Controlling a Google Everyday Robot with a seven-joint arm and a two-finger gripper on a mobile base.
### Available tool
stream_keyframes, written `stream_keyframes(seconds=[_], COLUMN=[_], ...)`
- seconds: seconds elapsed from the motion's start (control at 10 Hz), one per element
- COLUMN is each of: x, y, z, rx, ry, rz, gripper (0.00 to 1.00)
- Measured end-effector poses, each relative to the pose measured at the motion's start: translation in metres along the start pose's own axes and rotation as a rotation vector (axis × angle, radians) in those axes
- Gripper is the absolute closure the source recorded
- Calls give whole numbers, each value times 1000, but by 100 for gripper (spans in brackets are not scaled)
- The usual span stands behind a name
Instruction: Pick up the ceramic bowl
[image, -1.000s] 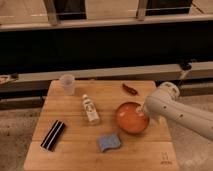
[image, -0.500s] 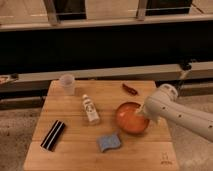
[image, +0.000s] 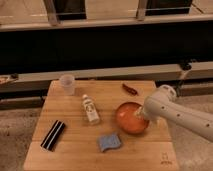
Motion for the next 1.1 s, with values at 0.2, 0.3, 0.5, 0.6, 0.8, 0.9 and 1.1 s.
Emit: stream_keyframes(seconds=[0.2,0.3,0.5,0.6,0.8,0.9,1.1], x=[-1,-1,-2,-3,-6,-7,-7], y=[-6,-9,-9,-11,-20,-17,-21], z=[5,6,8,10,13,14,17], rx=[2,2,-7,-11,-8,-16,-13], ry=[-12,-17,-26,-36,-52,-58,-67], rz=[-22,-27,-31,-47,-70,-70,-86], gripper=[20,20,20,20,20,20,20])
